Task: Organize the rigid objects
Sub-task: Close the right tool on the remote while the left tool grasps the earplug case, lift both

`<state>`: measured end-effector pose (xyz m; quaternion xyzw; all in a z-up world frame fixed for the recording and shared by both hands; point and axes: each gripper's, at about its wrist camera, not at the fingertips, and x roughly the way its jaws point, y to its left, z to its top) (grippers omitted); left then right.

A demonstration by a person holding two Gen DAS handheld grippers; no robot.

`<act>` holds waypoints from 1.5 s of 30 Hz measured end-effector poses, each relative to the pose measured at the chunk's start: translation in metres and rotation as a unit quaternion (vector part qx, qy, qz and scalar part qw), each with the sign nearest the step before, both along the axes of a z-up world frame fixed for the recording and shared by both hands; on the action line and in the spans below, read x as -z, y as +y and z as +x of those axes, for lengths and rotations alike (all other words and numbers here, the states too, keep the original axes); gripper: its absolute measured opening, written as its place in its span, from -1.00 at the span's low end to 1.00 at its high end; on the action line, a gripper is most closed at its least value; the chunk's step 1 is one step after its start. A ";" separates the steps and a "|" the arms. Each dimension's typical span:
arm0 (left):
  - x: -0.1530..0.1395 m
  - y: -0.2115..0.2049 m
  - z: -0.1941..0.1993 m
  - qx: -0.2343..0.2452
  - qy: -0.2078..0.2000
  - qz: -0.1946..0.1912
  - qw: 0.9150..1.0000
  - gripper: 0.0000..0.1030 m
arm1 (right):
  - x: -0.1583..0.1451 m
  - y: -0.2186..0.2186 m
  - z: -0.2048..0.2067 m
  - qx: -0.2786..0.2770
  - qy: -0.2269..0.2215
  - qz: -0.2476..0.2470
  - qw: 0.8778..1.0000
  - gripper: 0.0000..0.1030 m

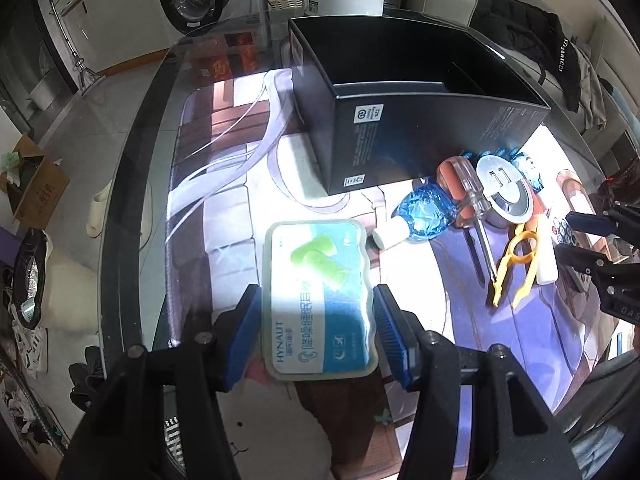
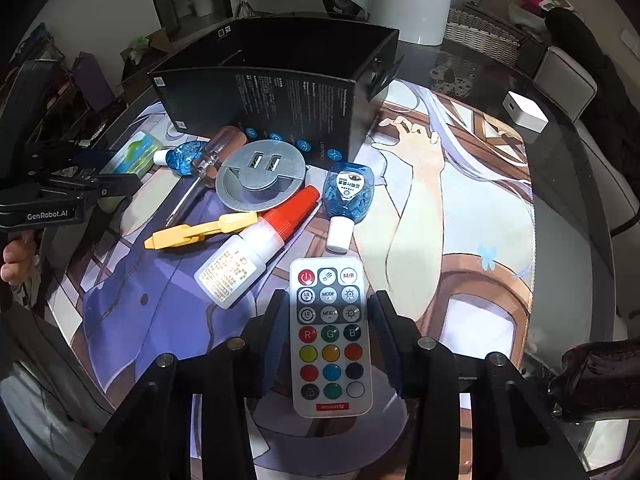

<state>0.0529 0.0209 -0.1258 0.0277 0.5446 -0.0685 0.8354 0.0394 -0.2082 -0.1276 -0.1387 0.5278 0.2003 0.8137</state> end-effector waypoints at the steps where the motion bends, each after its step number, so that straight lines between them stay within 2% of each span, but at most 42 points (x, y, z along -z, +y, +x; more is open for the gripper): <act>1: 0.000 0.000 -0.001 0.000 0.000 0.000 1.000 0.08 | 0.001 -0.003 0.001 0.000 0.000 -0.001 1.000 -0.18; 7: 0.000 -0.003 -0.001 0.007 -0.003 0.002 1.000 0.07 | 0.000 0.003 -0.004 -0.026 -0.014 -0.021 0.999 -0.23; 12: -0.005 -0.004 -0.004 0.008 -0.017 0.008 1.000 0.06 | -0.002 0.003 -0.007 -0.030 -0.020 -0.017 0.999 -0.23; 19: -0.038 -0.008 -0.013 0.016 -0.085 0.008 0.996 0.06 | -0.030 0.000 -0.013 -0.019 -0.061 0.009 0.998 -0.23; 22: -0.058 -0.009 -0.019 0.012 -0.132 -0.002 0.991 0.06 | -0.047 -0.002 -0.018 -0.016 -0.093 0.044 0.995 -0.23; 24: -0.075 -0.008 -0.027 0.012 -0.179 -0.012 0.984 0.06 | -0.063 -0.005 -0.022 -0.009 -0.128 0.072 0.989 -0.23; 26: -0.094 -0.011 -0.037 0.016 -0.232 -0.013 0.973 0.06 | -0.081 -0.005 -0.029 -0.009 -0.166 0.095 0.982 -0.24; 29: -0.118 -0.012 -0.052 0.014 -0.293 -0.029 0.955 0.06 | -0.111 -0.009 -0.043 -0.008 -0.236 0.134 0.962 -0.24; 31: -0.129 -0.010 -0.061 0.009 -0.324 -0.045 0.945 0.06 | -0.131 -0.014 -0.058 -0.004 -0.289 0.167 0.943 -0.24; 33: -0.141 -0.010 -0.073 0.002 -0.362 -0.054 0.931 0.06 | -0.147 -0.017 -0.074 -0.010 -0.334 0.190 0.923 -0.24; 36: -0.153 -0.008 -0.085 0.001 -0.395 -0.067 0.916 0.06 | -0.165 -0.014 -0.103 -0.034 -0.414 0.196 0.888 -0.24; 39: -0.161 -0.006 -0.100 0.002 -0.425 -0.068 0.903 0.06 | -0.174 -0.010 -0.125 -0.039 -0.463 0.195 0.864 -0.23; 42: -0.163 -0.003 -0.108 0.011 -0.440 -0.075 0.895 0.06 | -0.178 -0.004 -0.129 -0.048 -0.465 0.199 0.861 -0.24; 45: -0.160 -0.002 -0.103 0.009 -0.432 -0.073 0.899 0.06 | -0.177 -0.001 -0.124 -0.049 -0.455 0.207 0.865 -0.24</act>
